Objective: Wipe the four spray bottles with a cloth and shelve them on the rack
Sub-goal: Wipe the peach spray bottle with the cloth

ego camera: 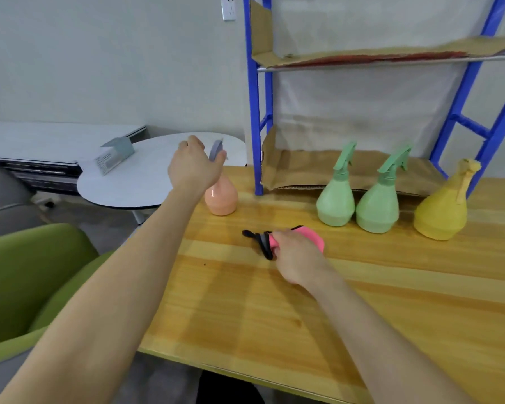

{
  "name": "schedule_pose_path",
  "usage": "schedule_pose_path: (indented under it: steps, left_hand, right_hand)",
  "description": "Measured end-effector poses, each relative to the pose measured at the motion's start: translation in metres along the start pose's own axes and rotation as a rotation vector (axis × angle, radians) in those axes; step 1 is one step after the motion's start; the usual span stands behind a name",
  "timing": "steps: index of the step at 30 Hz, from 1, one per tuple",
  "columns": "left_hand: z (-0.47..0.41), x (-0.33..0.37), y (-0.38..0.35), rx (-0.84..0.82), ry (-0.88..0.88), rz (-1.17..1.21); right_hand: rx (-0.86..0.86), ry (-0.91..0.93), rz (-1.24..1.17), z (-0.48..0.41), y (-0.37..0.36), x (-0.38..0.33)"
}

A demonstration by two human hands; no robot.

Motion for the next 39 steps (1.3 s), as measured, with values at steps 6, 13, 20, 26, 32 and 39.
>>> schedule_pose_path:
  steps: [6,13,20,26,32,39]
  left_hand:
    - [-0.026,-0.003,-0.023,-0.146,0.003,-0.002]
    - [0.007,-0.001,0.012,-0.063,-0.063,0.21]
    - [0.099,0.021,0.035,-0.107,-0.105,0.469]
    - [0.197,0.059,-0.003,-0.297,-0.087,0.84]
    - [0.245,0.072,-0.014,-0.351,-0.059,0.936]
    - [0.253,0.068,-0.003,-0.291,-0.106,0.882]
  right_hand:
    - [-0.025,0.01,-0.042,0.001,0.001,0.003]
    - [-0.033,-0.017,-0.154,0.0,0.005,0.005]
    - [0.288,-0.29,-0.661,0.057,0.052,0.064]
    - [0.659,-0.322,-0.7,0.127,0.095,0.118]
    - [0.425,-0.015,-0.381,0.138,0.081,0.093]
    - [0.502,0.203,-0.126,0.14,0.071,0.039]
Point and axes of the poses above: each hand's wrist, its own z-axis away from the middle knuckle, its own y-axis out of the back of the hand, x = y × z, the point moved 3 cm from there along -z, towards the middle knuckle, and after that the axes turned 1 degree about -y, right-handed, at the moved point
